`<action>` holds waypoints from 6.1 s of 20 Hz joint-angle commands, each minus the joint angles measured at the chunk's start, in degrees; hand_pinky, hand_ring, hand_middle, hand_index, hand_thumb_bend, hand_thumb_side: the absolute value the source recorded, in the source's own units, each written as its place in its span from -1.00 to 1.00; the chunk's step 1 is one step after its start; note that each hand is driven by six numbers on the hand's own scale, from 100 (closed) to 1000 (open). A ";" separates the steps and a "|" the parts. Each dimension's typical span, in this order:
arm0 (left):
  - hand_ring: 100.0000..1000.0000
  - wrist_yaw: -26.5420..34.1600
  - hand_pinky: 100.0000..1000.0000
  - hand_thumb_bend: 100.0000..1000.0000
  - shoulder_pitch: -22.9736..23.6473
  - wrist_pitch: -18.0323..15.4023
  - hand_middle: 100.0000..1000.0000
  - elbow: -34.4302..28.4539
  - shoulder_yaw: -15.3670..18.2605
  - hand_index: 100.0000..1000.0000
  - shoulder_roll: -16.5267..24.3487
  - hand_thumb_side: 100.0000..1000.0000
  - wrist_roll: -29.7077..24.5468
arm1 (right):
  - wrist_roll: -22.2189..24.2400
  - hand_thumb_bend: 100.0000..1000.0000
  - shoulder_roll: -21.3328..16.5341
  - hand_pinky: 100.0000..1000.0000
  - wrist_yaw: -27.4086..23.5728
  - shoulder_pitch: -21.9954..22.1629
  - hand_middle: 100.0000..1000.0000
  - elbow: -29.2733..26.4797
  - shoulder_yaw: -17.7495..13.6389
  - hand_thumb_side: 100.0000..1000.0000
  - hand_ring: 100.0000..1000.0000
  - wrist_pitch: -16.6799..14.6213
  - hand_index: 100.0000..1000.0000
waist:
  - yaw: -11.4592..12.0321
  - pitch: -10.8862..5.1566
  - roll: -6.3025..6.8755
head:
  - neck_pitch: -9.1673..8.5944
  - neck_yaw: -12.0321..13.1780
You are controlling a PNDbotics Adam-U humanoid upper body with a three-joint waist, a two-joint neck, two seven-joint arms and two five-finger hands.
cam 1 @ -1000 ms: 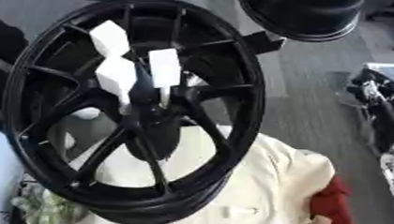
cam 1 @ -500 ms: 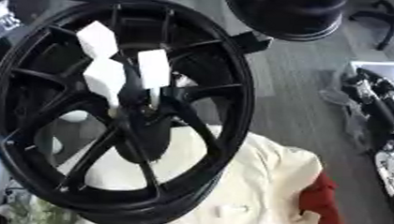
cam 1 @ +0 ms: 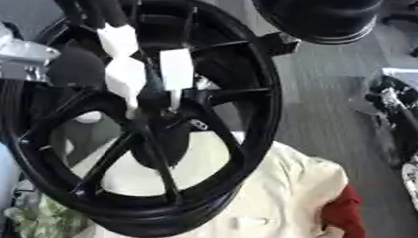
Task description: Pull the pin out of the wheel hub.
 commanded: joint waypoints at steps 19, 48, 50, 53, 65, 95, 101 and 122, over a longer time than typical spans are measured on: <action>0.17 -12.60 0.40 -0.02 -0.91 -0.68 0.44 -0.17 -3.70 0.61 -1.87 -0.30 -3.29 | 0.35 -1.00 -0.53 0.84 0.70 -0.18 0.32 -0.06 -0.10 -0.08 0.46 0.14 0.64 | -0.30 -0.81 -0.12 | -0.37 -0.17; 0.38 -18.13 0.46 -0.21 0.22 -3.89 0.54 10.62 -1.53 0.57 -5.15 -0.36 -3.29 | 0.73 -1.00 -0.04 0.84 0.74 -0.56 0.31 0.29 0.35 -0.07 0.46 0.25 0.64 | -0.91 -0.54 -0.19 | -0.94 0.24; 0.37 -18.07 0.45 -0.20 0.22 -3.96 0.55 10.86 -1.59 0.58 -5.26 -0.37 -3.28 | 0.74 -1.00 -0.01 0.84 0.73 -0.60 0.31 0.32 0.37 -0.07 0.46 0.27 0.63 | -0.89 -0.50 -0.18 | -0.95 0.25; 0.37 -18.36 0.45 -0.21 0.18 -3.83 0.54 11.38 -1.81 0.60 -5.53 -0.36 -3.12 | 0.82 -1.00 0.16 0.84 0.79 -0.66 0.31 0.42 0.44 -0.06 0.46 0.31 0.63 | -0.89 -0.42 -0.18 | -1.00 0.24; 0.25 -16.94 0.39 -0.28 0.72 -2.28 0.49 13.04 -2.51 0.58 -6.53 -0.40 -0.90 | 0.74 -1.00 0.56 0.84 0.96 -0.63 0.31 0.73 0.37 -0.06 0.46 0.36 0.64 | -1.05 -0.14 -0.32 | -1.13 0.24; 0.15 -17.04 0.35 -0.39 0.91 -1.97 0.43 14.28 -4.16 0.56 -8.28 -0.40 -3.25 | 0.74 -1.00 1.34 0.85 0.98 -0.48 0.31 1.20 0.28 -0.03 0.47 0.33 0.64 | -1.53 0.05 -0.49 | -1.26 0.51; 0.16 -17.28 0.36 -0.42 0.91 -1.91 0.46 14.64 -4.36 0.56 -8.49 -0.42 -3.29 | 0.69 -1.00 1.36 0.85 0.98 -0.52 0.31 1.19 0.28 -0.04 0.47 0.30 0.64 | -1.62 0.12 -0.50 | -1.33 0.50; 0.16 -17.63 0.34 -0.59 1.16 -1.43 0.44 15.90 -4.55 0.53 -9.05 -1.00 -3.29 | 1.16 -1.00 1.90 0.86 1.04 -0.66 0.31 1.28 0.49 -0.01 0.47 0.40 0.64 | -1.75 0.52 -0.68 | -1.77 0.47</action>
